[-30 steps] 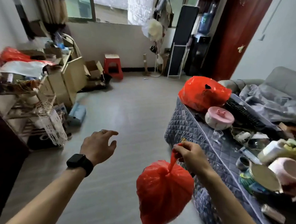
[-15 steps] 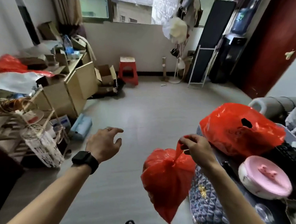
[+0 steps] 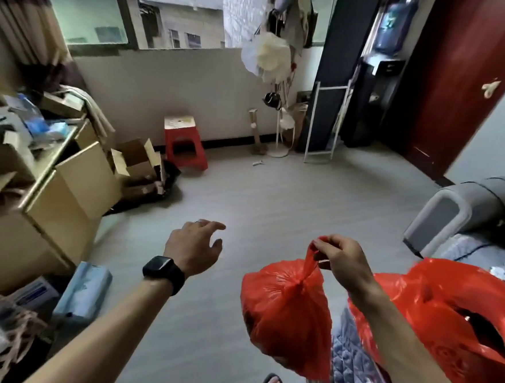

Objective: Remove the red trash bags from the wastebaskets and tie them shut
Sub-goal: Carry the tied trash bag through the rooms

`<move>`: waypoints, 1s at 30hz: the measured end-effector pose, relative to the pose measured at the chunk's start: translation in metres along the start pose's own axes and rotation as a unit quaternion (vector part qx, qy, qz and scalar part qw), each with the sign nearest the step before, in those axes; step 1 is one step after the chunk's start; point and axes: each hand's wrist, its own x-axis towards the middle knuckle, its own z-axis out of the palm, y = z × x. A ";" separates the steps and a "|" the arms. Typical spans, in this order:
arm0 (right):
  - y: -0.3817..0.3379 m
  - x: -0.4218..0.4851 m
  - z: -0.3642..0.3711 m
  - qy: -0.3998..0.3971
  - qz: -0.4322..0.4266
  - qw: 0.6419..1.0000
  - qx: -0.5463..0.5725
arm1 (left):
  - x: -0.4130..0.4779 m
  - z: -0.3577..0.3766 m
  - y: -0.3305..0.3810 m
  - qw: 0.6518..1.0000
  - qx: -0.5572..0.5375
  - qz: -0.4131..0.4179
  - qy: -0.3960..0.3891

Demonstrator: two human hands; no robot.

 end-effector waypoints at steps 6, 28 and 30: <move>-0.016 0.180 -0.023 0.004 0.020 1.000 0.010 | 0.186 0.014 0.026 1.000 -0.007 0.001 -0.020; -0.048 0.710 -0.234 0.287 0.091 0.951 0.066 | 0.872 0.091 0.254 0.953 0.007 0.293 -0.083; -0.047 0.742 -0.258 0.297 0.100 0.947 0.064 | 0.912 0.100 0.291 0.946 0.003 0.315 -0.081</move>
